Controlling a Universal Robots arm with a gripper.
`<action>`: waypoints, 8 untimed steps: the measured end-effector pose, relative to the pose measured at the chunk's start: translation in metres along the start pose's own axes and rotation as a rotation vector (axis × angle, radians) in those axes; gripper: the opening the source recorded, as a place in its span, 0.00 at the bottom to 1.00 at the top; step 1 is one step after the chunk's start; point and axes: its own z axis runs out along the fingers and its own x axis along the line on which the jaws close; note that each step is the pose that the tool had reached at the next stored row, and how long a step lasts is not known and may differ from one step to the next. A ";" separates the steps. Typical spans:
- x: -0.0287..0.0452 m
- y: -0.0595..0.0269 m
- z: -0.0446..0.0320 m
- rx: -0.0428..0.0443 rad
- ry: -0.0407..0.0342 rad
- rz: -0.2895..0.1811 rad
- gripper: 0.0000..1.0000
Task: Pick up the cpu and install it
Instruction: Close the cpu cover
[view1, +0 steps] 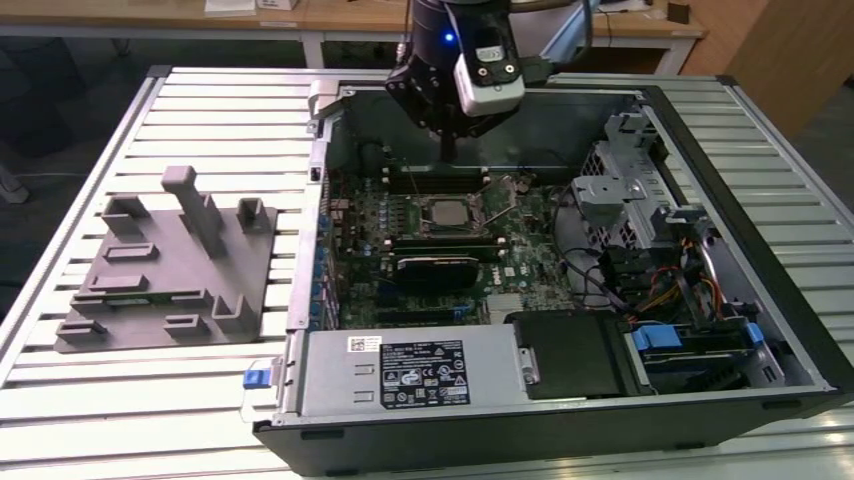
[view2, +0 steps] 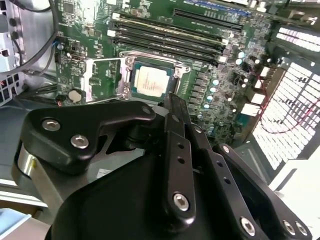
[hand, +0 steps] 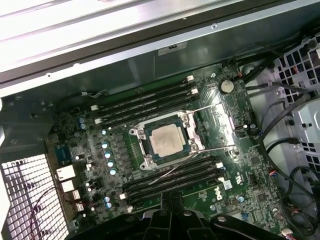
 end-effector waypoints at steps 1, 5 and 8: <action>-0.0012 0.0004 0.0006 0.0001 0.0000 0.000 0.11; -0.0062 0.0021 0.0033 0.0004 -0.0001 0.004 0.11; -0.0073 0.0023 0.0059 0.0008 -0.0010 0.023 0.11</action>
